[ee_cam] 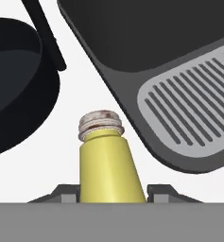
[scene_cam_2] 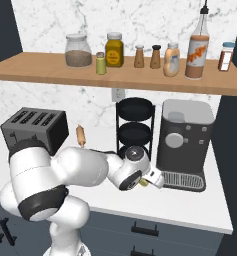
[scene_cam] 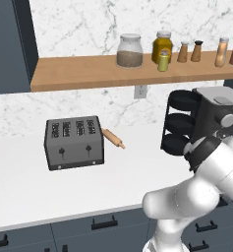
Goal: Put the shaker and condiment bottle from the counter next to their counterparts in the cabinet.
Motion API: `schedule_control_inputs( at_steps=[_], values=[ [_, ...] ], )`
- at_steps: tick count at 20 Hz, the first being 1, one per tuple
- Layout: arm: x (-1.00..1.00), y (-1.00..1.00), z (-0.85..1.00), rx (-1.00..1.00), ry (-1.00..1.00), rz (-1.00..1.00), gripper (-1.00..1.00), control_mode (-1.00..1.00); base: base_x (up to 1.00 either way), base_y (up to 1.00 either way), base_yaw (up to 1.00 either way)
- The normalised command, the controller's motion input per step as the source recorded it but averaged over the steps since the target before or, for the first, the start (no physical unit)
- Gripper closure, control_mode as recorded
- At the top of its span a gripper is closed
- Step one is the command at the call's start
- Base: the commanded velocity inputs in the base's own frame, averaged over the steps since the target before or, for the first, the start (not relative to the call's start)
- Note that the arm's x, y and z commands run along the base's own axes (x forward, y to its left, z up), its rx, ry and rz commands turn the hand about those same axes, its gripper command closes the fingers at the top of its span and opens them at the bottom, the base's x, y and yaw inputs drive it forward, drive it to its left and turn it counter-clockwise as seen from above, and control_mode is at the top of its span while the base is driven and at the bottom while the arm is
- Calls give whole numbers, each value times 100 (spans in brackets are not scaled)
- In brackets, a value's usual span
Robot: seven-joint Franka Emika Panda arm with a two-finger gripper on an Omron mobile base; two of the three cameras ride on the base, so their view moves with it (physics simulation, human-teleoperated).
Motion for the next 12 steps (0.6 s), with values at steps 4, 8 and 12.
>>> schedule_control_inputs(
  at_steps=[4, 8, 12],
  values=[
    [-7, 0, 71, -1, -9, -2, 100, -100, 0, 0, 0],
    [-28, 0, 65, 0, -8, 0, 100, -100, 0, 0, 0],
    [-26, 6, 68, -3, -7, 0, 100, -100, 0, 0, 0]
  ],
)
